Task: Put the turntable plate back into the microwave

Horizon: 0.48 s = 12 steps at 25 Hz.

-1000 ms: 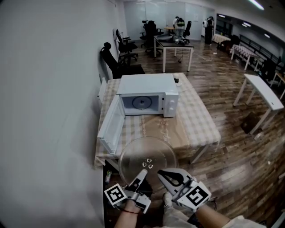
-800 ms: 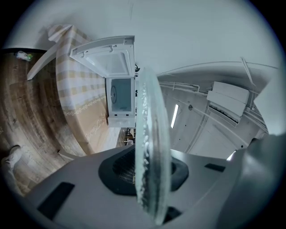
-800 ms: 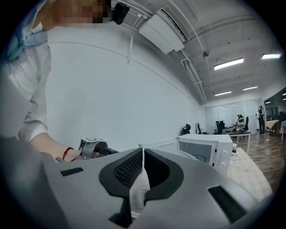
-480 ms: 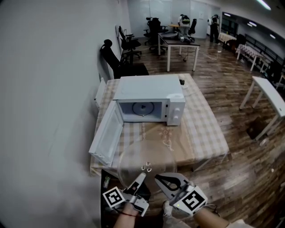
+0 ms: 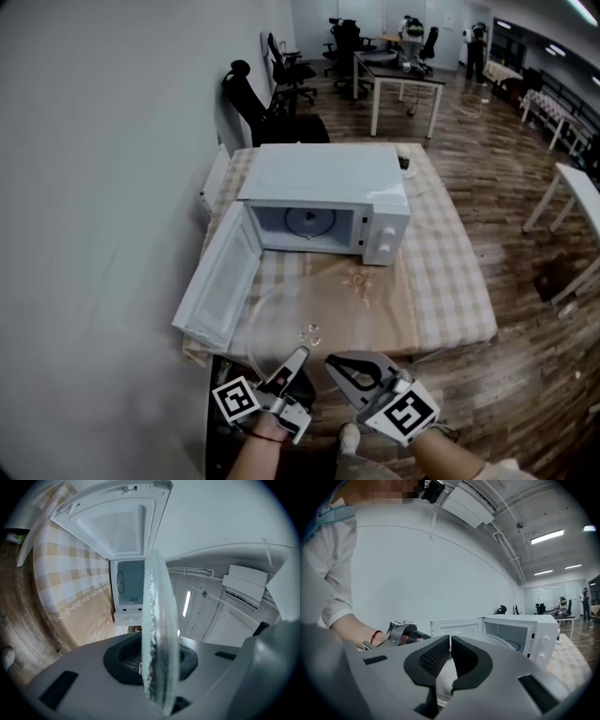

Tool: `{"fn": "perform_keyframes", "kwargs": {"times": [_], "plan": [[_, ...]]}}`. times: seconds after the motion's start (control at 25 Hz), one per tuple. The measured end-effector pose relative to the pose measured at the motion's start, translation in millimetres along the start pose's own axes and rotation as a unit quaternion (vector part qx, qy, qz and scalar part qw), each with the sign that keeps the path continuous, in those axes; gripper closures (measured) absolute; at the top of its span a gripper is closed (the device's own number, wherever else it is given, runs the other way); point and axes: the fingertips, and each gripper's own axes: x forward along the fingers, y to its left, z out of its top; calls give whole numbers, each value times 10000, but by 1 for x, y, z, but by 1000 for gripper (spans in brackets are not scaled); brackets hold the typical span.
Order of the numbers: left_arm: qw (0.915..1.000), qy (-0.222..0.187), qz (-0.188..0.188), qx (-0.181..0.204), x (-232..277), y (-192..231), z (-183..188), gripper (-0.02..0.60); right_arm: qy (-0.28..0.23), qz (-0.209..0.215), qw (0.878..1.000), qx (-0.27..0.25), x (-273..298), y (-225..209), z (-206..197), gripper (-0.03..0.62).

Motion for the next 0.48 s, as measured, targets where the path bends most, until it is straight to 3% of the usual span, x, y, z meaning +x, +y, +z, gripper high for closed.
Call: {"fn": "perform_keyframes", "kwargs": {"times": [0.2, 0.48], "plan": [[9997, 226, 49, 60, 27, 9, 13, 534, 21, 74, 10000, 9, 13, -22, -6, 560], [9977, 675, 7, -47, 71, 32, 42, 534, 57, -198, 9998, 66, 41, -62, -17, 560]]}}
